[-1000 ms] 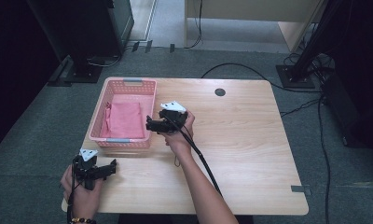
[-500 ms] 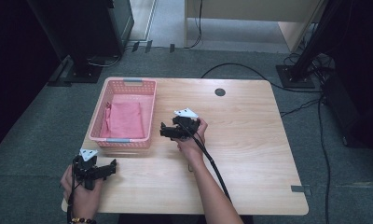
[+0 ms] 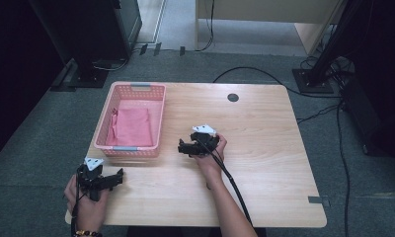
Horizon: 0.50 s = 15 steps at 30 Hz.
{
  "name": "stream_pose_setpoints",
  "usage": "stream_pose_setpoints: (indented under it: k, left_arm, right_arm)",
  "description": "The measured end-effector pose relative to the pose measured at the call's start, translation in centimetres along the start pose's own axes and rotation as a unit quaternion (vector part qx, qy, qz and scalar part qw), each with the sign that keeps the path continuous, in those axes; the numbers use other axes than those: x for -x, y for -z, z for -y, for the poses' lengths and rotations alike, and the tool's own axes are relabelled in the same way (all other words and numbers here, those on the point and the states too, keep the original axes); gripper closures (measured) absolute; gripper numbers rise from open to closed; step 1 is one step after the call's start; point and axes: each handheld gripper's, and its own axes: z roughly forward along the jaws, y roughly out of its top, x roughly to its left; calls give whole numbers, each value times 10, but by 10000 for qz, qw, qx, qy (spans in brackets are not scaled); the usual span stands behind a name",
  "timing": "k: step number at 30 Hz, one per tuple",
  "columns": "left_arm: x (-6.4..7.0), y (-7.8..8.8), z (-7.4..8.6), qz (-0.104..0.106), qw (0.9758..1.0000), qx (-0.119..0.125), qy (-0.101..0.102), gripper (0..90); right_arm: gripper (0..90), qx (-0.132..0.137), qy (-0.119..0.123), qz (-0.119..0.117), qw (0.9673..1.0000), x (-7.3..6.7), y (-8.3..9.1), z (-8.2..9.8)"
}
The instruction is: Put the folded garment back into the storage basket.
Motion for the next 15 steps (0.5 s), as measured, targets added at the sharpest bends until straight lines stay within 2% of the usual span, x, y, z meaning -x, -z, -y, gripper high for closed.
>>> stream_pose_setpoints:
  k: [3, 5, 8, 15]
  left_arm:
    - [0, 0, 0, 0, 10000, -1, -5, 0]
    - [0, 0, 0, 0, 10000, -1, -6, 0]
    - [0, 0, 0, -1, 10000, 0, -5, 0]
    - [0, 0, 0, 0, 10000, 0, -3, 0]
  right_arm:
    - [1, -186, 20, -4, 9998, 3, -1, 4]
    - [6, -163, 5, 6, 9999, 4, 1, 5]
    - [9, -364, 51, 66, 9993, 5, 1, 7]
    - [12, -516, 320, 375, 9975, 2, 7, 12]
